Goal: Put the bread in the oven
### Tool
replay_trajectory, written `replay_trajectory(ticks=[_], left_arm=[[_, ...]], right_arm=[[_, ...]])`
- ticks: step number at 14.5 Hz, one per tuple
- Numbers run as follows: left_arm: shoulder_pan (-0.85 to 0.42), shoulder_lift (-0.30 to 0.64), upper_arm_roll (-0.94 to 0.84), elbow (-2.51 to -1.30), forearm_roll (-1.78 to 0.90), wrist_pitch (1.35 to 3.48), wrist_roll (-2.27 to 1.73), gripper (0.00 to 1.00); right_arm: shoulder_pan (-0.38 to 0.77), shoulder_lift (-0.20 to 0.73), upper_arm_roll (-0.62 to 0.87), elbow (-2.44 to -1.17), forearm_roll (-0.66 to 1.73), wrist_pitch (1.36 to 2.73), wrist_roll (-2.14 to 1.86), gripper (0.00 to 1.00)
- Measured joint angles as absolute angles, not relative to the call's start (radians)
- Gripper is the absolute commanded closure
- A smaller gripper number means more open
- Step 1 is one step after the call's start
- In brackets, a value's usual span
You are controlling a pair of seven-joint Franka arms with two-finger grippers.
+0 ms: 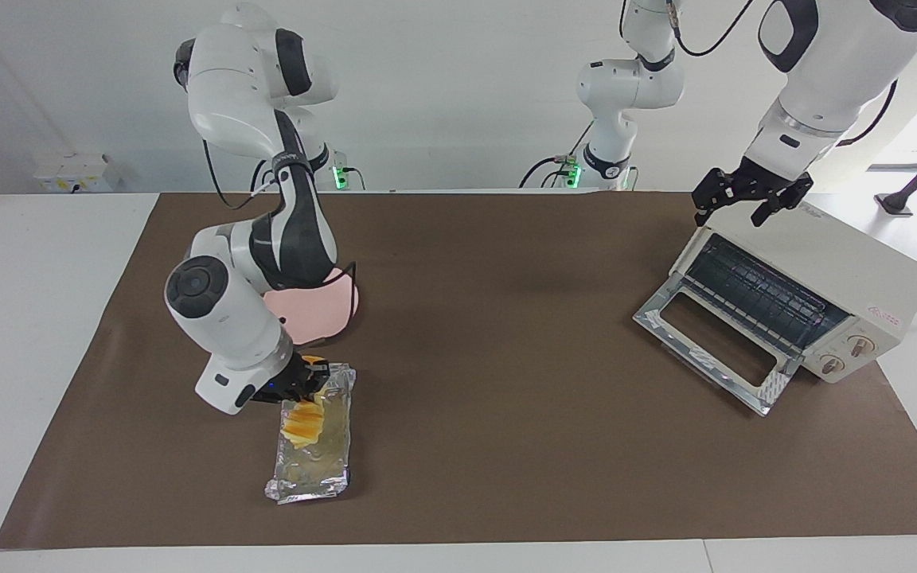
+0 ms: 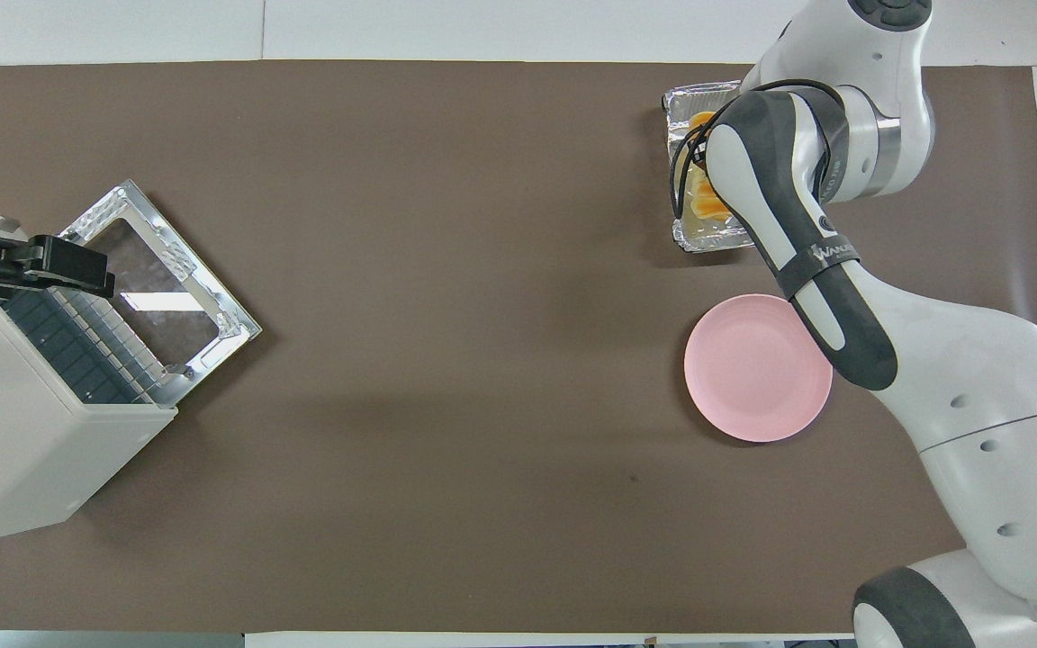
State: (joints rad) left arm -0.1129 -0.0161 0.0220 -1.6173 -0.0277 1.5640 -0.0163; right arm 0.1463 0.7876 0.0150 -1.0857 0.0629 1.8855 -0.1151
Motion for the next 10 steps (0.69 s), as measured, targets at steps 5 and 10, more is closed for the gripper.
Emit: replay_trajectory(ticks=[5, 10], left_arm=[[-0.113, -0.016, 0.022, -1.617, -0.028, 1.564, -0.016, 0.0], [-0.113, -0.016, 0.022, -1.617, -0.028, 1.564, -0.016, 0.0]], right_arm=[[0.147, 0.825, 0.015, -1.082, 0.057, 1.941, -0.115, 1.0], [0.151, 0.828, 0.015, -1.081, 0.052, 1.951, -0.115, 0.0]])
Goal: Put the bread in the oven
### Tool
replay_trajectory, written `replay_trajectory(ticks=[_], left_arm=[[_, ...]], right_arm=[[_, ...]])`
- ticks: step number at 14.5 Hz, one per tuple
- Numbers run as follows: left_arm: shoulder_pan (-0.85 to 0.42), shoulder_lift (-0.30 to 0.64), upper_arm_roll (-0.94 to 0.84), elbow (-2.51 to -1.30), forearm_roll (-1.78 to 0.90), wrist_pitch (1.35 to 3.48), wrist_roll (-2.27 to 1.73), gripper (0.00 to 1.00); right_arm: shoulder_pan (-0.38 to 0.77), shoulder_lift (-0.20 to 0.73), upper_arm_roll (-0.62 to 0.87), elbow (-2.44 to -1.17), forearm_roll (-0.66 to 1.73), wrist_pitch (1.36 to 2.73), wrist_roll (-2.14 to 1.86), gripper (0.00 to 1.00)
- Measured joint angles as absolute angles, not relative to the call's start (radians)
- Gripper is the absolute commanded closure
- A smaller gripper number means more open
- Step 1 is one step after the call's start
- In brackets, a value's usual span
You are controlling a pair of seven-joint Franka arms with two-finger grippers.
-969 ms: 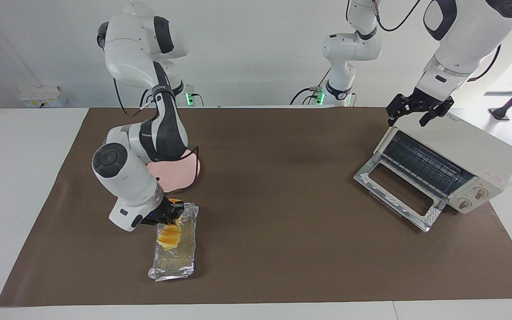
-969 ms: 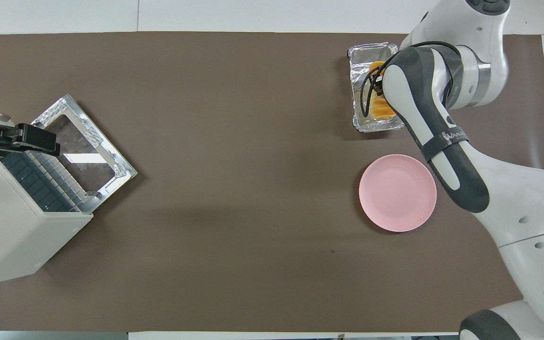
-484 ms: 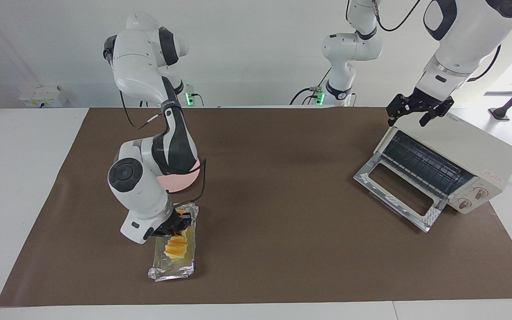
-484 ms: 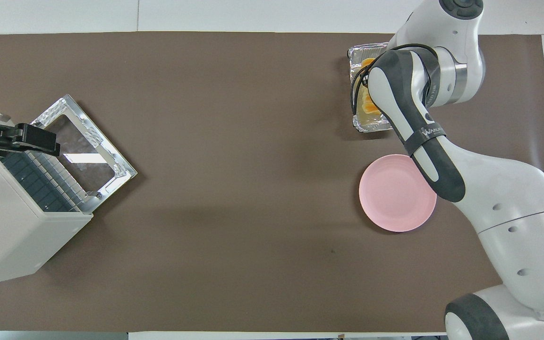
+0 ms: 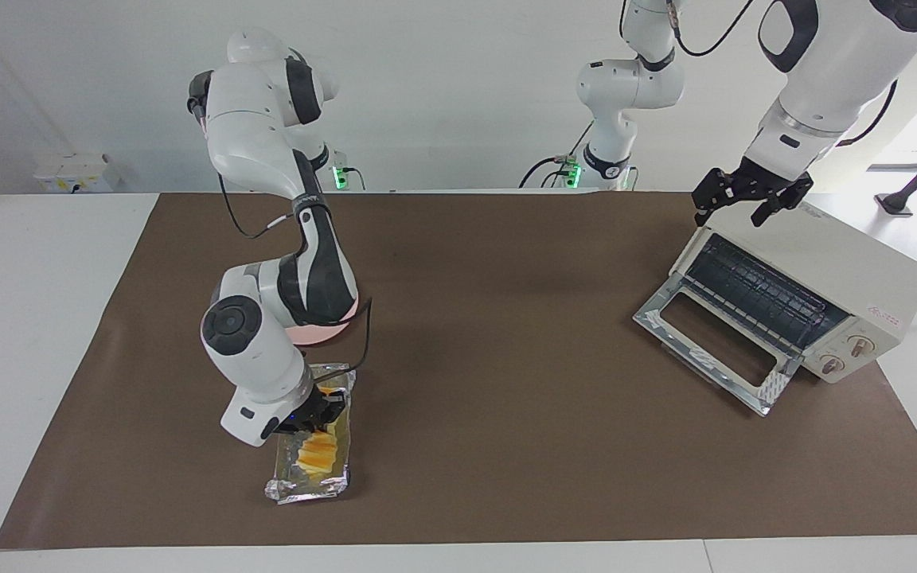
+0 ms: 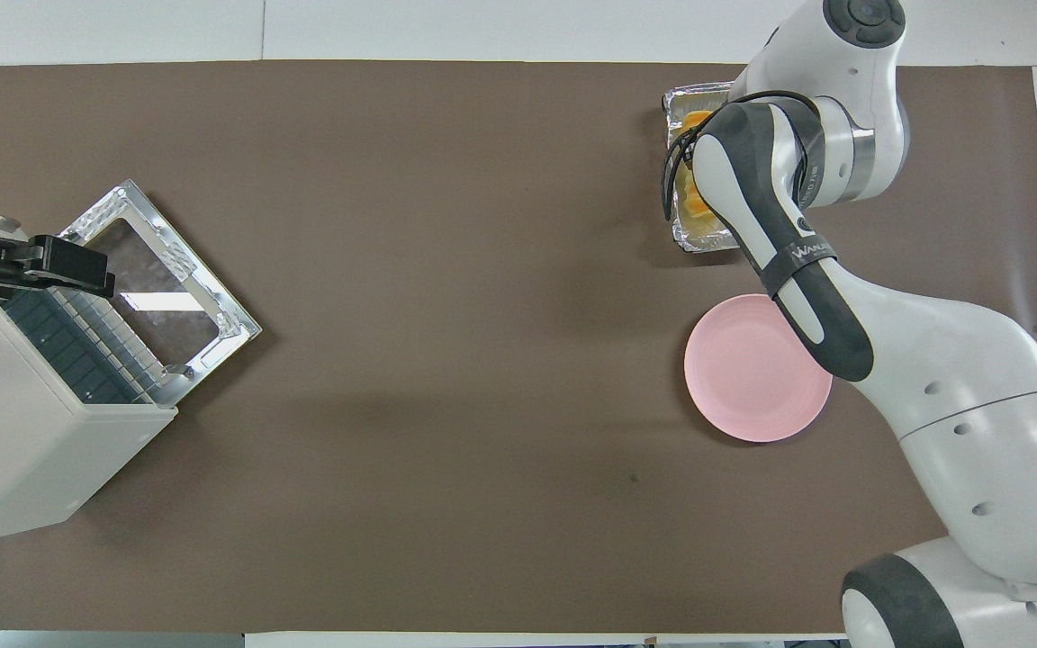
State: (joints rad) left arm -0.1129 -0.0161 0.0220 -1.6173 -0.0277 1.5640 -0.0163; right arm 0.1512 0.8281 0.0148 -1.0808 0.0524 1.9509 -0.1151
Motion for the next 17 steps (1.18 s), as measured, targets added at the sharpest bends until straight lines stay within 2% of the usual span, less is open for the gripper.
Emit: replay_trajectory(ticks=[8, 10, 11, 16, 17], left_arm=[[-0.113, -0.016, 0.022, -1.617, -0.028, 1.564, -0.016, 0.0], [-0.113, -0.016, 0.022, -1.617, -0.028, 1.564, -0.016, 0.0], [-0.113, -0.016, 0.022, -1.617, -0.028, 1.564, -0.016, 0.0], [-0.113, -0.016, 0.022, -1.617, -0.028, 1.564, -0.016, 0.0], [-0.113, -0.016, 0.022, -1.617, -0.028, 1.564, -0.016, 0.0]], right_arm=[[0.12, 0.805, 0.004, -1.065, -0.011, 1.854, -0.115, 0.0], [0.1, 0.8, 0.003, -1.061, -0.011, 1.853, -0.115, 0.04], [0.09, 0.798, 0.003, -1.061, -0.011, 1.859, -0.115, 0.09], [0.064, 0.795, 0.003, -1.165, -0.011, 2.024, -0.115, 0.13], [0.063, 0.794, 0.003, -1.184, -0.011, 2.041, -0.115, 0.18]])
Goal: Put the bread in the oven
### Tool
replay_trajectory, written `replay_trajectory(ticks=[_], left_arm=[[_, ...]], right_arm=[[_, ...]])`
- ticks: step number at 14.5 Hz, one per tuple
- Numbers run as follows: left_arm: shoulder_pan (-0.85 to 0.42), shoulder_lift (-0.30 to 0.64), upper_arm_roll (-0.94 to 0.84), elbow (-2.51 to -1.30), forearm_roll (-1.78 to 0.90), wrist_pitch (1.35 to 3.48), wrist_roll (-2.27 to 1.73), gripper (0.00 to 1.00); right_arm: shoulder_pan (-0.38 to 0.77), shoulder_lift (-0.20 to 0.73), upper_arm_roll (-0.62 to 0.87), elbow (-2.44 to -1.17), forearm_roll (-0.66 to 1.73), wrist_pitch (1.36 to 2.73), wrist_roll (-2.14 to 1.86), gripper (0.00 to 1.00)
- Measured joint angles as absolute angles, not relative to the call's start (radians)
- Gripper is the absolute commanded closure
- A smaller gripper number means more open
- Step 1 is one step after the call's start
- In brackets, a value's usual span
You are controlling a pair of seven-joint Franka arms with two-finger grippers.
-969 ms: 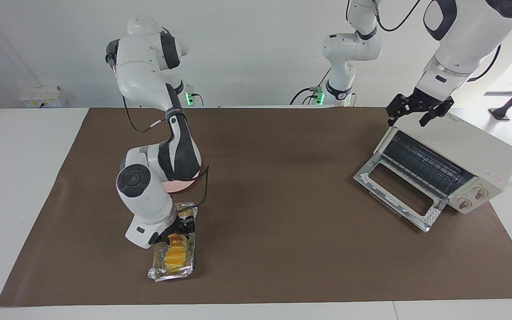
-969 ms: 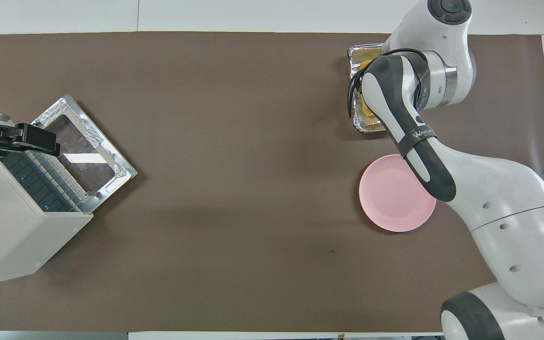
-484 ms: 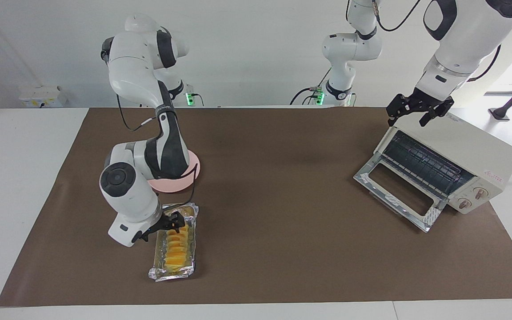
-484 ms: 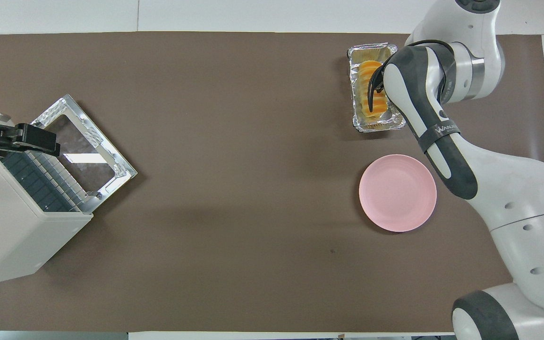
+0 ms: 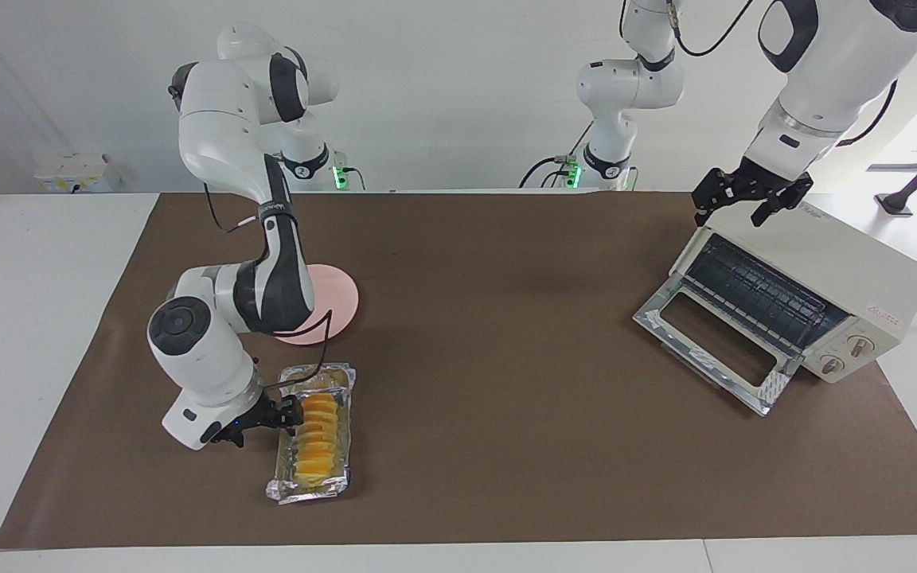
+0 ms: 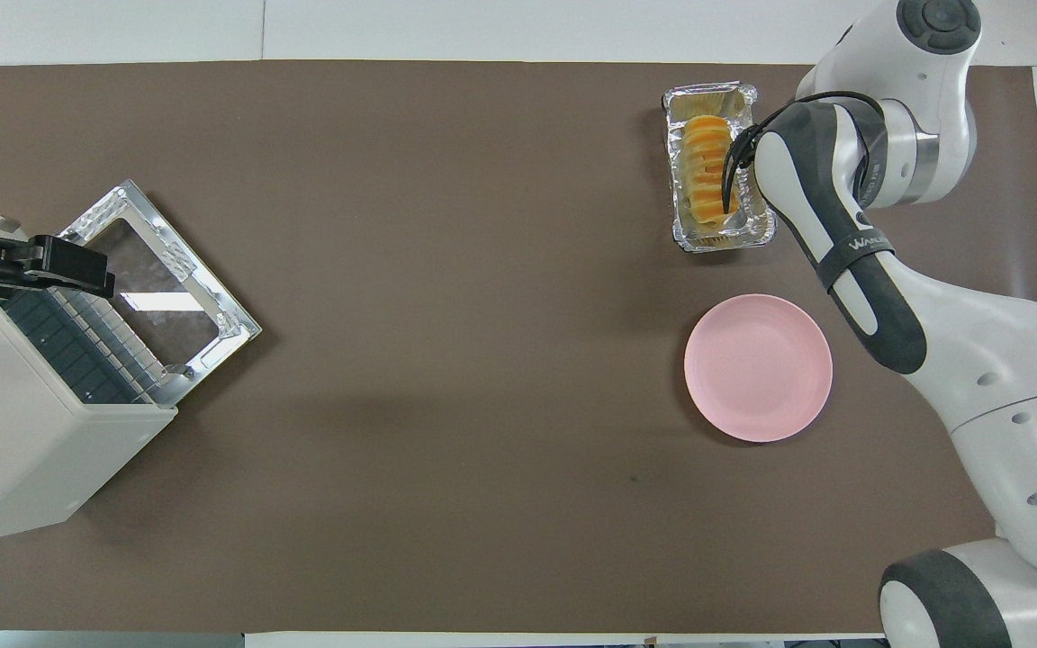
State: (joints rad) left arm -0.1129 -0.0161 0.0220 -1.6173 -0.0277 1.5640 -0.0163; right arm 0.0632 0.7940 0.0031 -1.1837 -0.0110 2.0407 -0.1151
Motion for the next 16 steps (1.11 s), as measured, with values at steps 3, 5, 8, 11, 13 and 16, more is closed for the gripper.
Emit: replay_trajectory(ticks=[3, 5, 8, 11, 13, 16], left_arm=[[-0.113, -0.016, 0.022, -1.617, -0.028, 1.564, -0.016, 0.0], [-0.113, -0.016, 0.022, -1.617, -0.028, 1.564, -0.016, 0.0], [-0.113, -0.016, 0.022, -1.617, -0.028, 1.564, -0.016, 0.0], [-0.113, -0.016, 0.022, -1.617, -0.028, 1.564, -0.016, 0.0], [-0.113, -0.016, 0.022, -1.617, -0.028, 1.564, -0.016, 0.0], [-0.113, -0.016, 0.022, -1.617, -0.028, 1.564, -0.016, 0.0]], right_arm=[[0.062, 0.785, 0.003, -1.202, -0.011, 2.049, -0.115, 0.85], [0.062, 0.775, 0.003, -1.209, -0.01, 2.049, -0.115, 1.0], [0.062, 0.768, 0.006, -1.217, 0.017, 2.049, -0.115, 1.0], [0.062, 0.767, 0.007, -1.221, 0.036, 2.049, -0.115, 1.0], [0.062, 0.766, 0.007, -1.222, 0.037, 2.049, -0.115, 1.0], [0.062, 0.761, 0.007, -1.223, 0.049, 2.036, -0.115, 1.0]])
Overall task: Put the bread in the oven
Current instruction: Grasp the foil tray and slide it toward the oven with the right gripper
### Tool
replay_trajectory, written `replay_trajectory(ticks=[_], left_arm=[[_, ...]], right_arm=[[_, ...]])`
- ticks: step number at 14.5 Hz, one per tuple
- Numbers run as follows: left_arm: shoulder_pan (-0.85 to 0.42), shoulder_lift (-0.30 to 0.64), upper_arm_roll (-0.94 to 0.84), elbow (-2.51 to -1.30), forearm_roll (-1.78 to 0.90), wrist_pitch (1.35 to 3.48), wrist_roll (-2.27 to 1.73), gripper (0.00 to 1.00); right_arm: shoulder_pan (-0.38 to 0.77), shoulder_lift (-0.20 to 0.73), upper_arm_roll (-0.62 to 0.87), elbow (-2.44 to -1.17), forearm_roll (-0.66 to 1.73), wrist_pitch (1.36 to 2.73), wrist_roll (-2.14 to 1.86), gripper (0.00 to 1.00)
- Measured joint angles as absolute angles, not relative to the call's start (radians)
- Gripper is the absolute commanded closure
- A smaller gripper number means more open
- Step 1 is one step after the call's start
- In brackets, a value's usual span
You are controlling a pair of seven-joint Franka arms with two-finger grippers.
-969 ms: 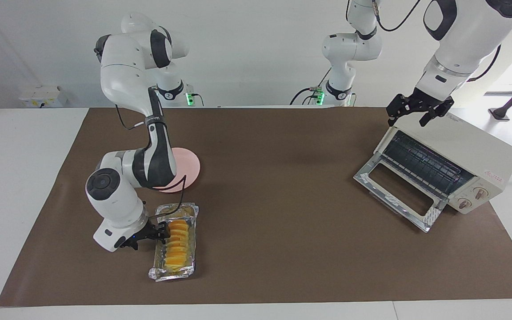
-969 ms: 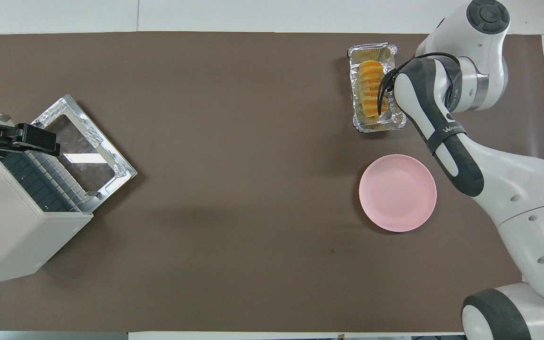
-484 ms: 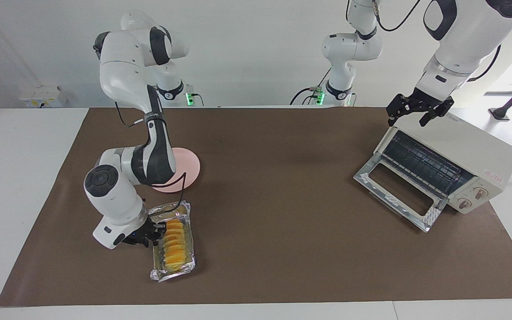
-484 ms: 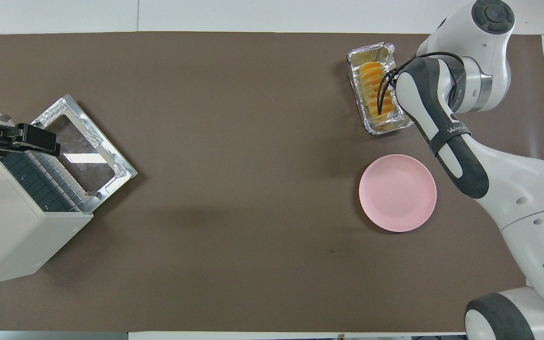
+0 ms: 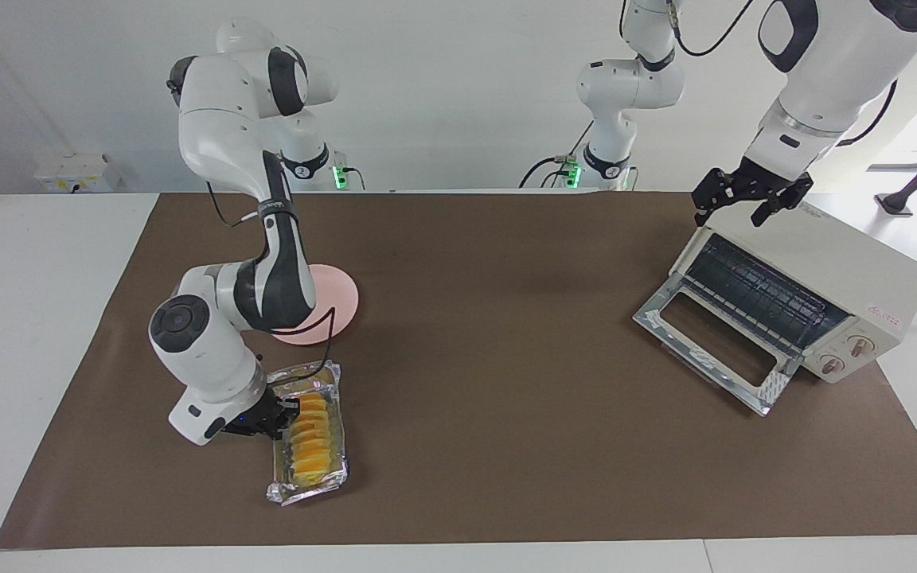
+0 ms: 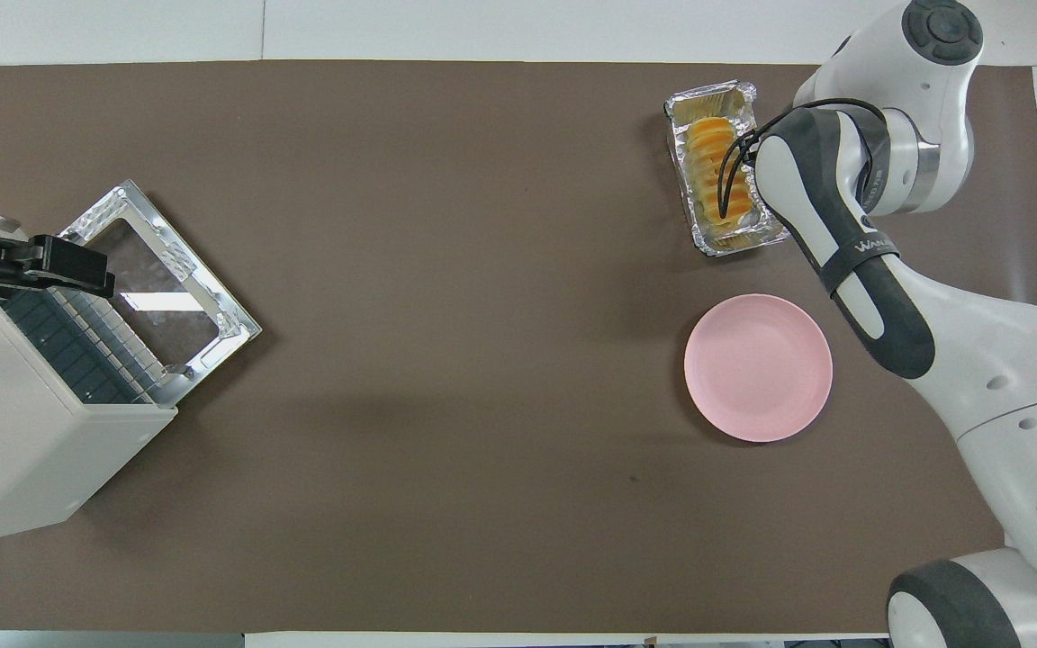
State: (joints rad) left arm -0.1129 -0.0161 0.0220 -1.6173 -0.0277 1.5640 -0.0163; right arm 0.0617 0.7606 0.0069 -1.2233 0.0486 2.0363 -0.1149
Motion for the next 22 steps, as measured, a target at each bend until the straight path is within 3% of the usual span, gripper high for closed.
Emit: replay_trajectory(ticks=[6, 11, 16, 18, 22], left_arm=[[-0.113, -0.016, 0.022, -1.617, -0.028, 1.564, -0.016, 0.0], [-0.113, -0.016, 0.022, -1.617, -0.028, 1.564, -0.016, 0.0], [-0.113, -0.016, 0.022, -1.617, -0.028, 1.564, -0.016, 0.0], [-0.113, -0.016, 0.022, -1.617, -0.028, 1.564, -0.016, 0.0], [-0.113, -0.016, 0.022, -1.617, -0.028, 1.564, -0.016, 0.0]], right_arm=[[0.095, 0.719, 0.02, -1.165, 0.137, 1.834, -0.03, 1.0], [0.335, 0.653, 0.03, -1.124, 0.138, 1.754, 0.257, 1.0], [0.534, 0.634, 0.026, -1.167, 0.135, 1.754, 0.452, 1.0], [0.573, 0.608, 0.026, -1.24, 0.135, 1.81, 0.502, 1.0], [0.627, 0.532, 0.027, -1.483, 0.135, 2.079, 0.591, 1.0]])
